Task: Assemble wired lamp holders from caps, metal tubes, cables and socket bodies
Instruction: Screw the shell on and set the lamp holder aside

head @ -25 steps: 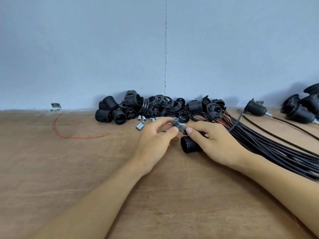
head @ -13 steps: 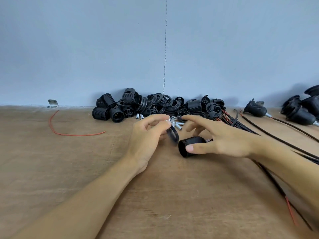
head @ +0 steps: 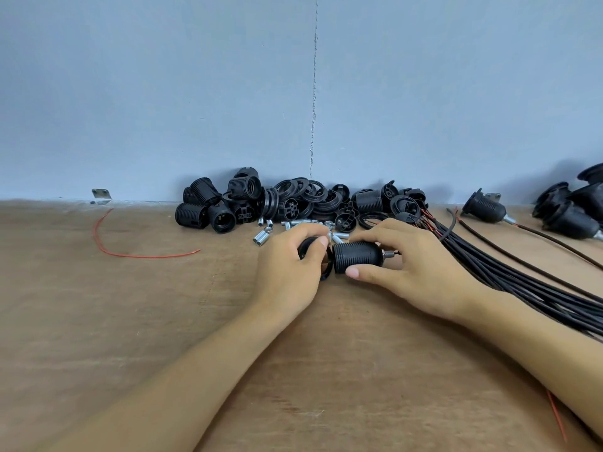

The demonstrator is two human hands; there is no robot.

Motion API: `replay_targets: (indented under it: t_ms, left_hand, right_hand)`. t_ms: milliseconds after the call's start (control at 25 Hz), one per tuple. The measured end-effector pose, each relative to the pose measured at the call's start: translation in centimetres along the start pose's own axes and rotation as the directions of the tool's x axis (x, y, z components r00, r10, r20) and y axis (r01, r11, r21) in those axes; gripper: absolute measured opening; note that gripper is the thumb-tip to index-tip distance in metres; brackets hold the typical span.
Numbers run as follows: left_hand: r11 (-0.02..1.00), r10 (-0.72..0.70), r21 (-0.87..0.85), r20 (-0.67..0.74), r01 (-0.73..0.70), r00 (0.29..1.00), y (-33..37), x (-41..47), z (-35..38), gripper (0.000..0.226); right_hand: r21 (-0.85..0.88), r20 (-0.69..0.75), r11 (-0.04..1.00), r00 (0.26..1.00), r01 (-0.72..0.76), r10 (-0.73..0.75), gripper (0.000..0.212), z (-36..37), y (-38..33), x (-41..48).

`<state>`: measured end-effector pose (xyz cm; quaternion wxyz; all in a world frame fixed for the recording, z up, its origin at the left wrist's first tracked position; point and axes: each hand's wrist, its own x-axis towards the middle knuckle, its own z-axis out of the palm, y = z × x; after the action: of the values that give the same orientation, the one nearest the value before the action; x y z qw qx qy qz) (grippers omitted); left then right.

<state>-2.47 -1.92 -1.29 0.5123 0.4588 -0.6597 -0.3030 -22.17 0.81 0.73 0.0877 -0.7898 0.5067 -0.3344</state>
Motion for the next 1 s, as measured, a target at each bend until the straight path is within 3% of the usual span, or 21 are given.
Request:
replay_targets:
  t_ms: [160,240,360,440,560,680,1000]
  left_hand:
    - [0.999,-0.043,-0.018,0.003,0.043,0.999,0.3,0.0,0.0,0.021]
    - [0.963,-0.184,-0.187,0.06,0.192,0.981,0.8,-0.1,0.2,0.029]
    - [0.738,-0.374,-0.524,0.206,0.425,0.904,1.5,-0.1,0.9,0.024]
    - [0.635,-0.377,-0.611,0.289,0.473,0.88,1.9,-0.4,1.3,0.031]
    - [0.578,-0.358,-0.654,0.335,0.489,0.872,2.4,-0.9,1.6,0.036]
    - [0.616,-0.339,-0.635,0.319,0.465,0.885,2.4,-1.1,1.3,0.036]
    - [0.903,-0.211,-0.335,0.195,0.268,0.958,2.3,-1.9,1.4,0.044]
  right_hand:
    - [-0.043,-0.067,0.999,0.997,0.03,-0.032,0.049,0.4,-0.1,0.0]
    - [-0.061,-0.051,0.998,0.998,0.028,-0.031,0.051,0.6,0.0,0.0]
    - [-0.099,-0.062,0.995,0.998,0.008,-0.014,0.052,0.6,0.2,-0.1]
    - [-0.116,-0.087,0.993,0.996,0.002,-0.012,0.051,0.6,0.1,-0.1]
    - [-0.095,-0.114,0.995,0.993,-0.018,0.007,0.051,0.6,-0.1,-0.2]
    - [-0.081,-0.117,0.996,0.993,-0.03,0.021,0.051,0.6,-0.3,-0.1]
    - [-0.05,-0.189,0.999,0.982,-0.02,0.01,0.049,0.8,-0.7,0.1]
